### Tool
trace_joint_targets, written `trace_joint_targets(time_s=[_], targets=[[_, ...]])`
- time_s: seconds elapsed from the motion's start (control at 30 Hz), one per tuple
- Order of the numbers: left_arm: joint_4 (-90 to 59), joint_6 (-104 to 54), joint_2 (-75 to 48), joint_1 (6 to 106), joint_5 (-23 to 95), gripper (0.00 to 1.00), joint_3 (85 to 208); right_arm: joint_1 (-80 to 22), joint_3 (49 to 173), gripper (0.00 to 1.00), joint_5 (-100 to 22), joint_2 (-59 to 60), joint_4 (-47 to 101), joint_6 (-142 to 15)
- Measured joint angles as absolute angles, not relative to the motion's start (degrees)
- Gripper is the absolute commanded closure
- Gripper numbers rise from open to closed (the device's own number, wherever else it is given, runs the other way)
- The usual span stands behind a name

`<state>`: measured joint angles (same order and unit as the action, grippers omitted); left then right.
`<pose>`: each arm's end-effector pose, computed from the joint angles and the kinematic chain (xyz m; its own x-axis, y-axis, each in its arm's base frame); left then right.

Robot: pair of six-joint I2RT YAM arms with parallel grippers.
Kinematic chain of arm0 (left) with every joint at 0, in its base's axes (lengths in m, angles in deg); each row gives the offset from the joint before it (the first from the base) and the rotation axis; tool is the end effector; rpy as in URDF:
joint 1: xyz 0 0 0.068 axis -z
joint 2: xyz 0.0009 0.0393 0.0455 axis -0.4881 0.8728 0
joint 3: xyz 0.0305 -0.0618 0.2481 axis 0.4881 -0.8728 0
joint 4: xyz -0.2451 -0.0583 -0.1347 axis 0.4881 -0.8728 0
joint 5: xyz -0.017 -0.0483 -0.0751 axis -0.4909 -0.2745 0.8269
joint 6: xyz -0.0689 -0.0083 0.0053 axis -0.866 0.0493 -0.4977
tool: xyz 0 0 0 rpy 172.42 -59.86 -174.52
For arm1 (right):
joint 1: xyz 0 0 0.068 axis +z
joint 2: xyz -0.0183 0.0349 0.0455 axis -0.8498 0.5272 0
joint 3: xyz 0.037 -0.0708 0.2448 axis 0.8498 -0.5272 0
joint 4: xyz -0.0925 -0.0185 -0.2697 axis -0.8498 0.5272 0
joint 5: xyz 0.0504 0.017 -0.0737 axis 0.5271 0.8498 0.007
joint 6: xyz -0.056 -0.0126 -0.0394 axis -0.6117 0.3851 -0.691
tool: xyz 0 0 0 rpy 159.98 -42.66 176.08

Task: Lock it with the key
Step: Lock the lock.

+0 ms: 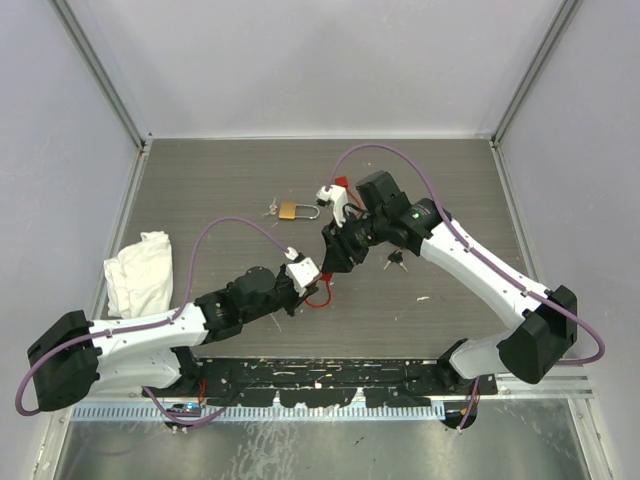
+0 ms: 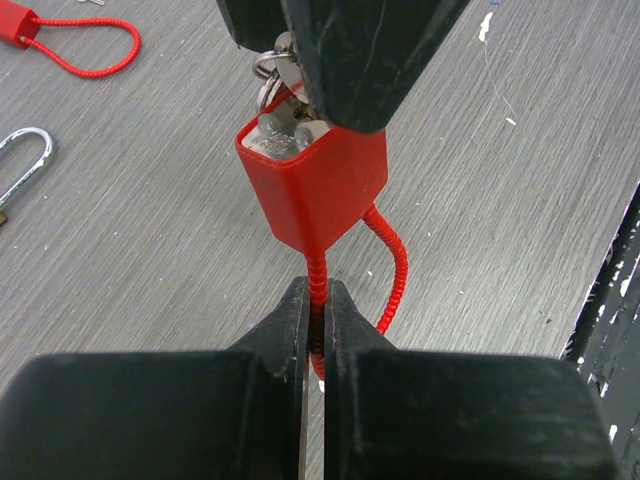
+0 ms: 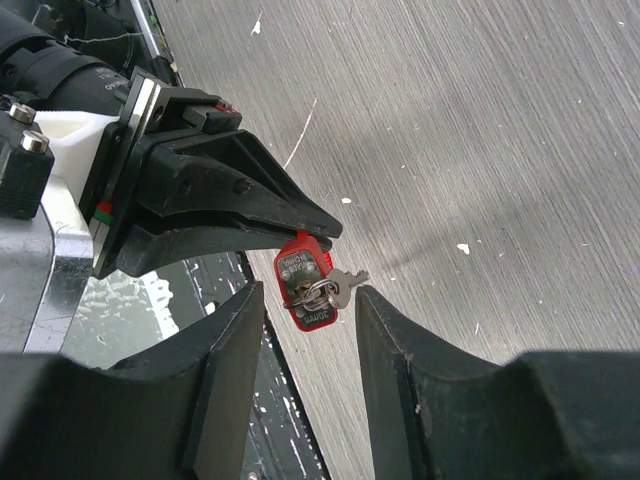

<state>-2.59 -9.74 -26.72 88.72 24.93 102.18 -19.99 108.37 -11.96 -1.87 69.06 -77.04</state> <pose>0.1472 -0.2445 0.1860 -0.1183 0.3196 -0.9401 0.8456 0.5287 0.0734 0.2370 0.2274 0.2993 -0.4873 -0.5093 -0.7093 -0.8694 0.3593 0.3393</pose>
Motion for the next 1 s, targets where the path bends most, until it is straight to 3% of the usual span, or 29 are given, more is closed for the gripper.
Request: trace_joint_targets(time_s=[0.43,0.57,0.77,1.0], targets=[[-2.69,-10.00,-26.33,88.72,24.90,1.00,102.33,-19.62,108.37,0.80,-12.03,-1.79,68.36,-76.12],[-2.91,-10.35,-26.33,88.72,24.93,1.00,102.33,-19.60,108.37,0.98,-12.07,-1.79,68.43,-77.28],[-4.16,-10.19,-26.83,88.72,26.30,1.00,102.33,-18.81,108.39,0.99,-10.78,-1.81,69.56,-84.82],[-7.68,-9.06,-28.74,88.72,32.71,1.00,102.33,-17.89,108.67,0.99,-5.80,-2.20,75.95,-104.40]])
